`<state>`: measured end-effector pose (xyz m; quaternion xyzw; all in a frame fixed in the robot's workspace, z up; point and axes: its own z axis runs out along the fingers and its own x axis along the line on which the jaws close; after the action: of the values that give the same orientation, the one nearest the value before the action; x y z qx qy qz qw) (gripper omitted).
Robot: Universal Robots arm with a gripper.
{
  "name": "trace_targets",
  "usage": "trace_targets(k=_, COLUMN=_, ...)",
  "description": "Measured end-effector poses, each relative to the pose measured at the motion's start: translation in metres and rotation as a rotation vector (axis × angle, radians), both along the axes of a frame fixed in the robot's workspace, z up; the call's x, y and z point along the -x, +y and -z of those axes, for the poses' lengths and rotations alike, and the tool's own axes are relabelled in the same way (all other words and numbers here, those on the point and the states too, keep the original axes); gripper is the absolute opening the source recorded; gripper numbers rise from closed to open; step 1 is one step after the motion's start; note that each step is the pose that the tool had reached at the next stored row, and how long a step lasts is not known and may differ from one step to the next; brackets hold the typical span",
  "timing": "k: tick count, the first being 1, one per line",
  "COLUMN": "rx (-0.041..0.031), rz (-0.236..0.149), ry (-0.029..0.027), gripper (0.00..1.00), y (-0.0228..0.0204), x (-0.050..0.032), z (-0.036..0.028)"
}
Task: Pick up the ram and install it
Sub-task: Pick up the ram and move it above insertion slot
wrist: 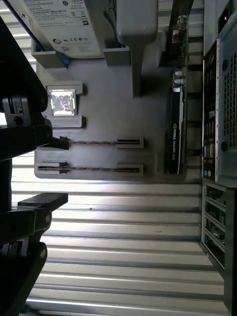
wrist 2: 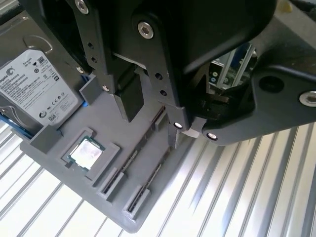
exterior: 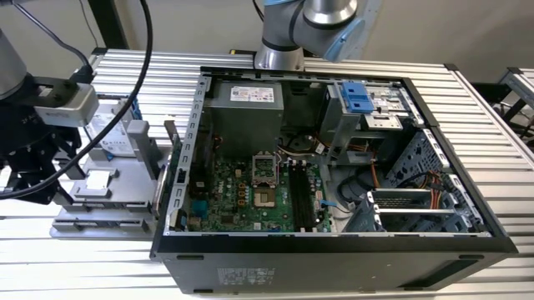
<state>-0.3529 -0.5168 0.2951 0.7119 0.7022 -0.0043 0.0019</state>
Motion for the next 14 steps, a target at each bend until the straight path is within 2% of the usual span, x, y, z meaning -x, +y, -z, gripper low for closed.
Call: trace_targets(k=14, rx=0.0003, rz=-0.009, ry=-0.0021, gripper=1.00, y=0.0001, x=0.0001, z=0.0174)
